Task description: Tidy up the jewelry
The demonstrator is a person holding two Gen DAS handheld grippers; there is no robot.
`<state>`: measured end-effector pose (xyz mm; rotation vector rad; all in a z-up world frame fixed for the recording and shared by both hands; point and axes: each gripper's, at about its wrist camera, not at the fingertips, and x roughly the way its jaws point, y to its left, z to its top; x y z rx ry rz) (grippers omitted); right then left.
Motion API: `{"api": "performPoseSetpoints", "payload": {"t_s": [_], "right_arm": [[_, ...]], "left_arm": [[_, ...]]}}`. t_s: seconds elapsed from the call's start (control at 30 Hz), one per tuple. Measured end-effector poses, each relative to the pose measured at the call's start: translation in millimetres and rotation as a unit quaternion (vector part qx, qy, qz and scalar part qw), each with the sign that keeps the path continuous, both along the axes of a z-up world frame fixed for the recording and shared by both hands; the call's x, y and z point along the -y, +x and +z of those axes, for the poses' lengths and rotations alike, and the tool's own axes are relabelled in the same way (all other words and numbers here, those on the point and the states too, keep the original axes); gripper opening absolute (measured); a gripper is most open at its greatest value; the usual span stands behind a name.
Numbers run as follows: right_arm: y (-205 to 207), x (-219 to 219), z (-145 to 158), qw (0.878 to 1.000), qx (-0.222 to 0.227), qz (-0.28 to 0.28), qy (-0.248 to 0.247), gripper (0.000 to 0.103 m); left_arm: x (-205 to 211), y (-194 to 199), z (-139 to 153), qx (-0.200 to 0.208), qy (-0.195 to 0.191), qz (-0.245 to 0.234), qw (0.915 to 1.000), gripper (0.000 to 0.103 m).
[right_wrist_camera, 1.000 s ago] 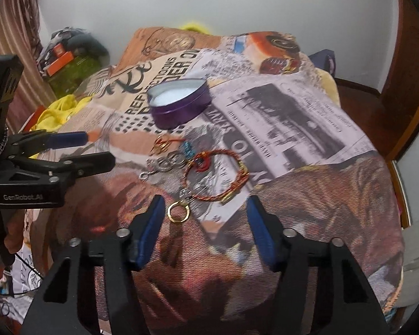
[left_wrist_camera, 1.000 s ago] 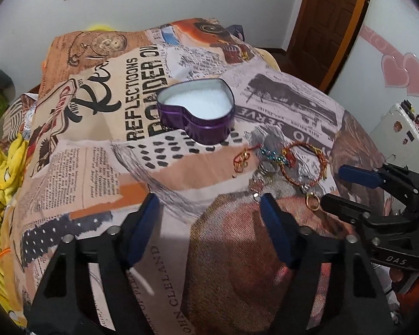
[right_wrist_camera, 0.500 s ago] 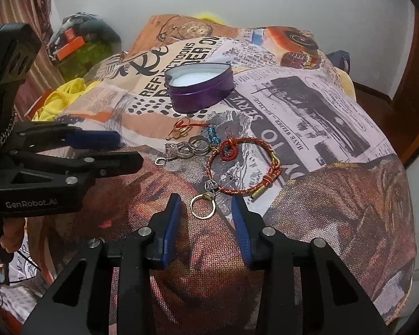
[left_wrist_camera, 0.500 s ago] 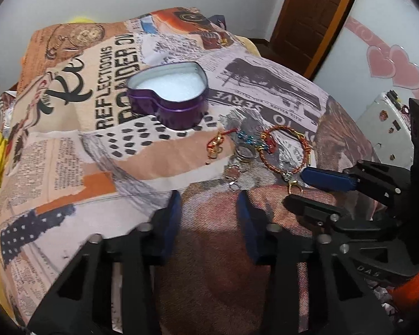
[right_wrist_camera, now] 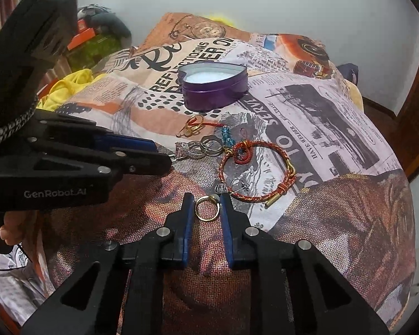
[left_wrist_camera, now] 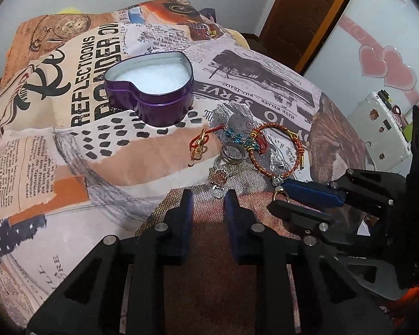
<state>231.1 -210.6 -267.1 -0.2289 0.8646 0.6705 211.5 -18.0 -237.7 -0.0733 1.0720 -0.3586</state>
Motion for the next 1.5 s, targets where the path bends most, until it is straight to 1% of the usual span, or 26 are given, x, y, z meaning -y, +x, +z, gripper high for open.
{"api": "performPoseSetpoints", "payload": {"t_s": [0.23,0.4,0.47,0.57,0.77,0.9,1.03,1.17,1.27,1.5], "right_arm": [[0.4,2.1,2.3,1.0,-0.005,-0.003,0.011,0.016],[1.9,4.2,4.6,1.0,-0.006,-0.007,0.015,0.016],[3.0,6.2,6.3,1.0,-0.006,-0.011,0.019,0.016],[3.8,8.5,8.8,1.0,-0.003,-0.018,0.022,0.016],[2.1,9.8,16.2,0.999,0.005,-0.028,0.022,0.017],[-0.5,11.0,24.8,0.999,0.015,-0.032,0.023,0.017],[-3.1,11.0,33.5,0.999,0.026,-0.036,0.024,0.017],[-4.6,11.3,44.4,0.998,0.04,-0.04,0.026,0.017],[-5.7,10.5,53.3,0.997,0.051,-0.044,0.03,0.017],[-5.1,6.1,77.9,0.994,0.086,-0.05,0.038,0.017]], "left_arm": [[4.0,5.1,-1.8,0.001,0.002,-0.006,1.0,0.023],[2.3,5.3,-1.7,0.0,-0.008,-0.011,0.9999,0.021],[2.8,4.9,-1.8,0.0,-0.009,-0.014,0.9999,0.012],[6.7,3.2,-1.6,0.005,-0.002,-0.02,0.9998,0.008],[12.7,-3.7,1.1,0.023,0.021,-0.026,0.9992,0.008],[7.6,-8.1,5.1,0.024,0.019,-0.016,0.9994,0.008],[-2.3,-13.6,16.8,0.035,0.013,-0.001,0.9993,0.008],[-12.5,-20.7,36.1,0.06,0.016,0.014,0.9979,0.008],[-18.5,-24.4,49.6,0.077,0.011,0.024,0.9966,0.008],[-32.0,-34.0,85.3,0.124,0.006,0.042,0.9914,0.008]]}}
